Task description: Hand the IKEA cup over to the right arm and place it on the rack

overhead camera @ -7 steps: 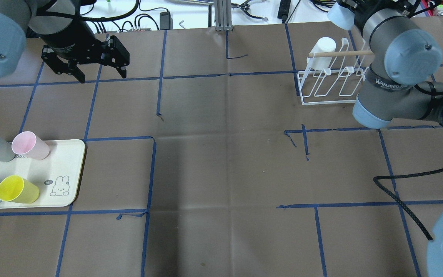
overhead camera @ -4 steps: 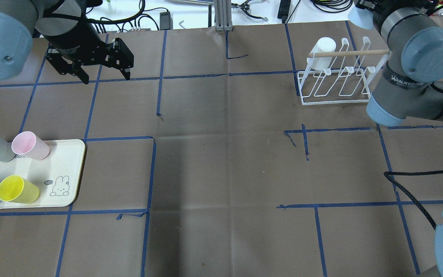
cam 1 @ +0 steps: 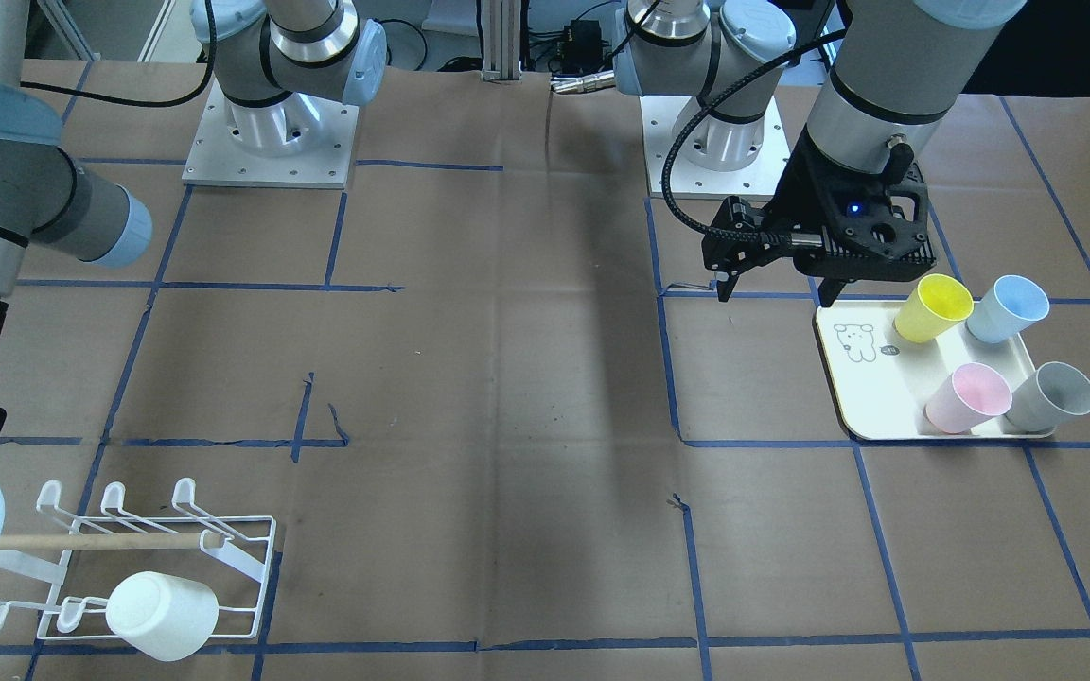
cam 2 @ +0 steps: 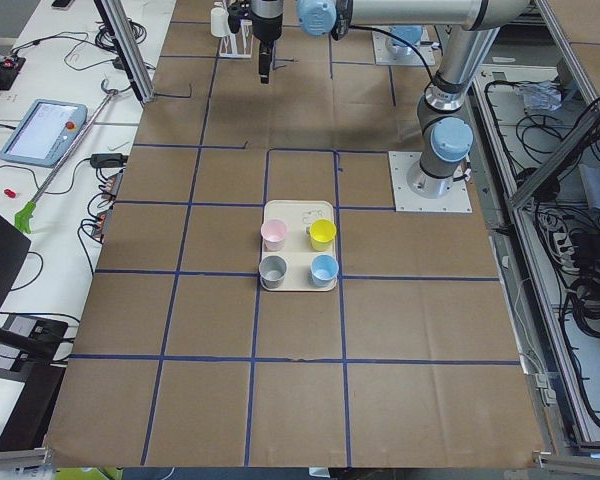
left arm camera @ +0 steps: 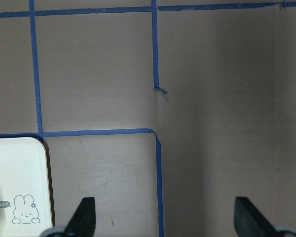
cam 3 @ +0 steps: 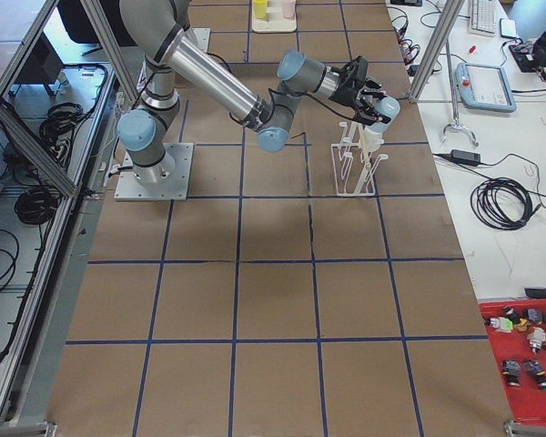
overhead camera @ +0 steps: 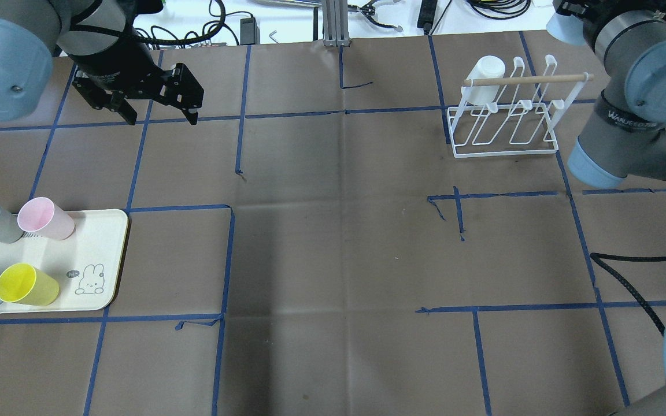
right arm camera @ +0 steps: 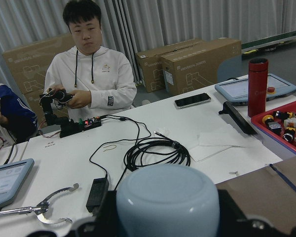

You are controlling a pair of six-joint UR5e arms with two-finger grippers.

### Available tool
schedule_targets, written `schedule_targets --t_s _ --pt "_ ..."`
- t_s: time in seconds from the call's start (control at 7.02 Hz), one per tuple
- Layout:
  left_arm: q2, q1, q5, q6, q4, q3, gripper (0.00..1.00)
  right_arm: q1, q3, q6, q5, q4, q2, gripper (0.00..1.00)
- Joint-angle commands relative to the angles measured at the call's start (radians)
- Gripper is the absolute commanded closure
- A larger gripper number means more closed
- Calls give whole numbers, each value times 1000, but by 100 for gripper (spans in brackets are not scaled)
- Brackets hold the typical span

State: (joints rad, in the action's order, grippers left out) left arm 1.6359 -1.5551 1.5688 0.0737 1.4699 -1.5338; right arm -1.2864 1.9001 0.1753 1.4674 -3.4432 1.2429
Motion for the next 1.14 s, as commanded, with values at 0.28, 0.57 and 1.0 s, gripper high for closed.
schedule_targets --t_s 0.28,0.57,1.0 --pt "-4 10 -6 17 0 -2 1 19 -7 -42 -4 -4 -25 91" --pt "-5 10 -7 17 0 -2 1 19 -7 -42 -5 -4 -25 91" --pt "-5 10 3 17 0 -2 1 19 -9 -43 -6 -5 -30 91"
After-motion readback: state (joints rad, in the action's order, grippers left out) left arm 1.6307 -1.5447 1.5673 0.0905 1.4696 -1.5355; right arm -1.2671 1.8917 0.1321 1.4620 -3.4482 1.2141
